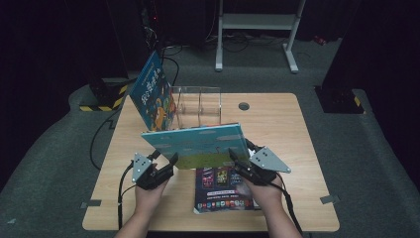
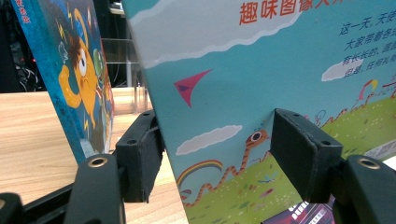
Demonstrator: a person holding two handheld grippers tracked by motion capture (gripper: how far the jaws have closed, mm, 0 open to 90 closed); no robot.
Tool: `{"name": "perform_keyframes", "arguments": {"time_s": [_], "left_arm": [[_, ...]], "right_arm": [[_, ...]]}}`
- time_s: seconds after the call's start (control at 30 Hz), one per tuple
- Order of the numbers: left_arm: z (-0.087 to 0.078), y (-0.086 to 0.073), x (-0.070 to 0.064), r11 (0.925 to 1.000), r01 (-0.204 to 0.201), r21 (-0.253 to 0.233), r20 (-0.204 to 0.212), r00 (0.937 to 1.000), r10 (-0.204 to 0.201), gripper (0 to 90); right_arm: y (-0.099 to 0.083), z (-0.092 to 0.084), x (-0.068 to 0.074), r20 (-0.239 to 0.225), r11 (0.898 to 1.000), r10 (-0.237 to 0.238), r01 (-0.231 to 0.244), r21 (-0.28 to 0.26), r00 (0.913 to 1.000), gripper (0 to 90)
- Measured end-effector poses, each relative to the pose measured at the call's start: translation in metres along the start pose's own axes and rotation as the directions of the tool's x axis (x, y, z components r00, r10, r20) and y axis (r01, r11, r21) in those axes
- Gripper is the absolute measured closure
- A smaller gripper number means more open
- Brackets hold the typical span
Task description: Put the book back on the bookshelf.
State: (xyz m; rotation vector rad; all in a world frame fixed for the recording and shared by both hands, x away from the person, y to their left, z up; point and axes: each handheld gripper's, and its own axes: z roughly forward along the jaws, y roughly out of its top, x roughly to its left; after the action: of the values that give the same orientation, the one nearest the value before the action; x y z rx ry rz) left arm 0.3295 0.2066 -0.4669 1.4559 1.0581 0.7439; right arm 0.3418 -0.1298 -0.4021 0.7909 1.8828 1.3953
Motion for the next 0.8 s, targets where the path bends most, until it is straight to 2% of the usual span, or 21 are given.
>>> {"name": "perform_keyframes", "arguments": {"time_s": [0.3, 0.47, 0.6, 0.73, 0.8], "left_arm": [[-0.003, -0.001, -0.003, 1.0, -0.001, 0.001, -0.009, 1.0, 0.001, 33.7], [-0.002, 0.001, -0.004, 0.9999, -0.002, 0.01, -0.022, 0.9997, 0.003, 33.4], [0.0, 0.002, -0.002, 0.9999, 0.003, 0.016, -0.016, 0.9999, -0.002, 33.4], [0.0, 0.005, -0.002, 0.9999, 0.004, 0.017, -0.005, 1.0, -0.004, 32.9], [0.001, 0.007, -0.003, 0.9999, -0.003, 0.016, -0.006, 1.0, 0.003, 32.3]], "right_arm": [[0.002, 0.002, -0.001, -0.059, 1.0, 0.008, -0.008, 0.003, 0.9982, 39.8], [0.003, 0.003, 0.001, -0.054, 1.0, -0.003, 0.003, 0.002, 0.9986, 40.4], [0.003, 0.001, 0.0, -0.063, 1.0, -0.006, 0.006, -0.003, 0.998, 43.6], [0.002, -0.004, -0.009, -0.13, 1.0, -0.013, 0.013, 0.002, 0.9914, 50.6], [0.002, -0.006, -0.012, -0.142, 1.0, -0.02, 0.021, 0.007, 0.9896, 51.9]]}}
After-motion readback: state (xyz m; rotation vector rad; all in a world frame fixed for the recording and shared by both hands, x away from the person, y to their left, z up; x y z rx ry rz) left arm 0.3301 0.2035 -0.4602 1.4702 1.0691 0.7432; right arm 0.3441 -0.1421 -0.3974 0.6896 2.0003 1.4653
